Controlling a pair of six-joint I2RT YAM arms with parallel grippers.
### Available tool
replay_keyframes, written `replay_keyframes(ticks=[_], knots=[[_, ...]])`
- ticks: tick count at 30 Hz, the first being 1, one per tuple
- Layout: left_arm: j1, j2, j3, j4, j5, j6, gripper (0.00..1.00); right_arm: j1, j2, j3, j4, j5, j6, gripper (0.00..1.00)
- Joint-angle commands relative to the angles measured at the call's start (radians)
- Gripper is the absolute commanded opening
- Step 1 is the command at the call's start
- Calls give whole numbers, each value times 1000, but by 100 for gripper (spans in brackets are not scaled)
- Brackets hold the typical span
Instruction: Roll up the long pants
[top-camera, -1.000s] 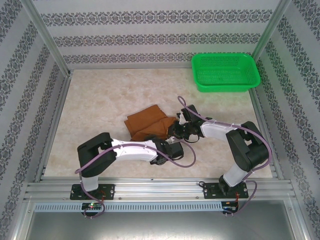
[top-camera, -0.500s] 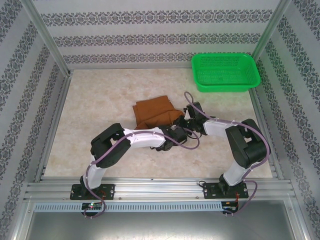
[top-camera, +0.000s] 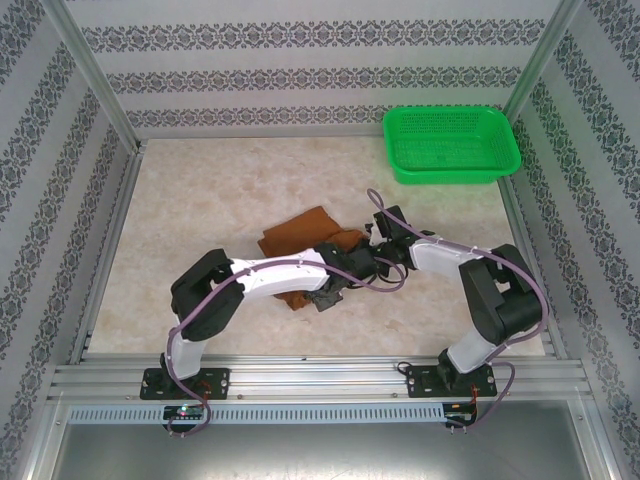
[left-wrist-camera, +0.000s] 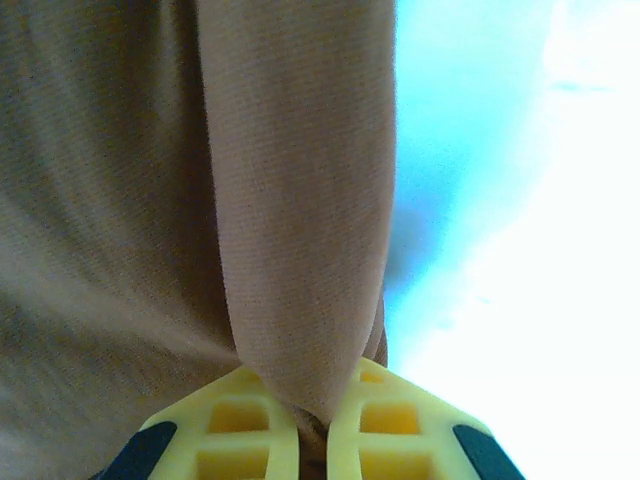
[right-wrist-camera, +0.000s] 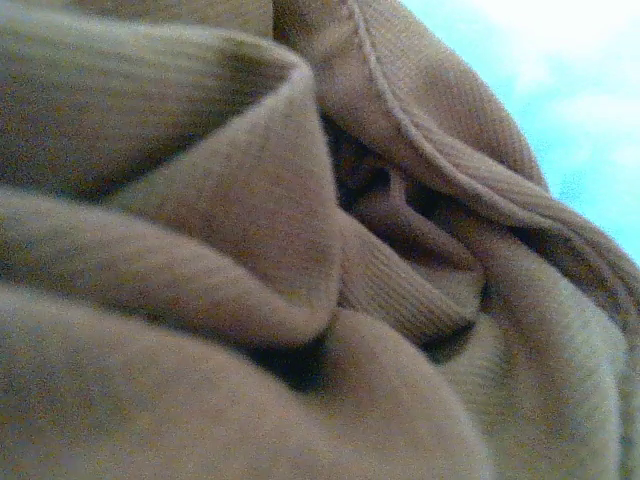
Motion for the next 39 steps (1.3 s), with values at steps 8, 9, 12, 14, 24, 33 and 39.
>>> replay_keyframes(ticks=[8, 9, 12, 14, 24, 33, 39], knots=[[95, -164, -36, 177, 657, -92, 0, -5, -149, 14, -206, 111, -80, 44], [114, -175, -50, 194, 689, -109, 0, -13, -187, 12, -212, 130, -80, 49], [166, -213, -91, 226, 791, -129, 0, -56, -311, 11, -240, 167, -89, 57], [199, -243, -125, 260, 854, -146, 0, -90, -388, 23, -272, 186, -105, 63], [372, -352, -372, 783, 1243, -508, 0, -129, -485, 64, -320, 182, -95, 71], [457, -270, -630, 1690, 1320, -1124, 0, -126, -462, 29, -273, 106, -88, 72], [469, -256, -657, 1883, 1288, -1264, 0, -115, -385, 53, -264, 34, -124, 75]])
